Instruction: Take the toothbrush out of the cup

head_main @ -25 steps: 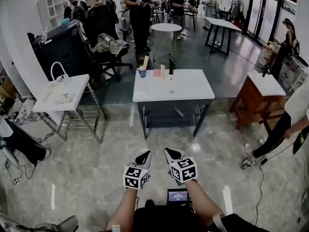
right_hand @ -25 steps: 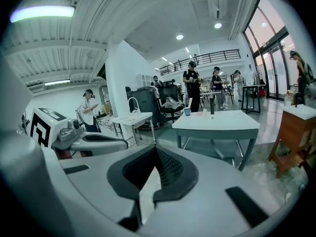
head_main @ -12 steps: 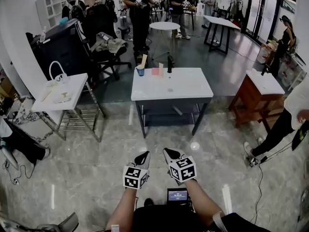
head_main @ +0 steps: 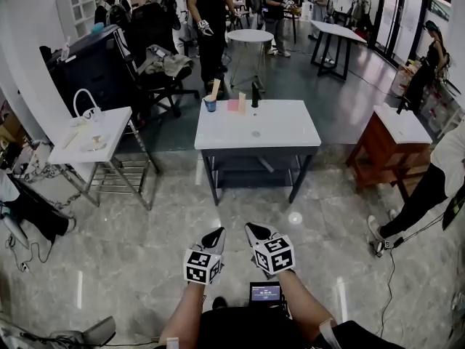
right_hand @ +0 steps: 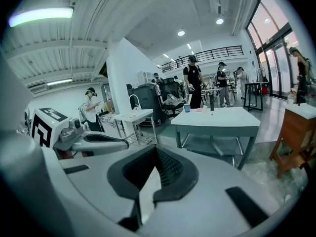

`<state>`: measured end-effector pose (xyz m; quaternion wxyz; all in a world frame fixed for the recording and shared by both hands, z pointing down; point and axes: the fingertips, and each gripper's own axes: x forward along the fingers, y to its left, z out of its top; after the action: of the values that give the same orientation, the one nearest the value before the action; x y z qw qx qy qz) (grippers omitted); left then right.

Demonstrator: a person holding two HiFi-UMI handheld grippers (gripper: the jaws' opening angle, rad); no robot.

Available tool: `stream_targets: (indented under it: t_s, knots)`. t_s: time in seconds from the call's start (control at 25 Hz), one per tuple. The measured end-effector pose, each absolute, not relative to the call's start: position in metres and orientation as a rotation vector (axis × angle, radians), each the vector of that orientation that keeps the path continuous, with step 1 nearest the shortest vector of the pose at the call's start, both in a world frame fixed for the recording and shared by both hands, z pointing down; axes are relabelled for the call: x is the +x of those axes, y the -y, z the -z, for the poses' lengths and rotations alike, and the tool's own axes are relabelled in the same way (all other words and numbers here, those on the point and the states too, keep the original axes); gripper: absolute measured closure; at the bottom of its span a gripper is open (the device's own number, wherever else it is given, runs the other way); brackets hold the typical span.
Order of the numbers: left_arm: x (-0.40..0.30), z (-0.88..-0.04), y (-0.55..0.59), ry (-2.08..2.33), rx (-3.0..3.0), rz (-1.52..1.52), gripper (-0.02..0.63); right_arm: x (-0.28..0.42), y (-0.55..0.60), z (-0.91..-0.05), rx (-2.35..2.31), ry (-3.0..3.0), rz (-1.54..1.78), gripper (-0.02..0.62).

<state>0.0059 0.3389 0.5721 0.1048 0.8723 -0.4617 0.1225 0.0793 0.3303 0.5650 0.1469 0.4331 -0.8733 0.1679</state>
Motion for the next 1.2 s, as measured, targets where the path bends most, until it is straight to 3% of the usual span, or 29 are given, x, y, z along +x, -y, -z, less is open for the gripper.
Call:
stream_targets:
  t_s: [0.72,1.2]
  knots:
    - [0.03,-0.589,-0.295,1.442,2.498,-0.36,0.597,0.111,-0.282,-0.589,1.198,2.51,-0.534,0.586]
    - [-0.022,-0.597,-0.172,1.343,2.54,-0.382,0.597,0.065,-0.166,-0.59,1.287,2.447,-0.538,0.586]
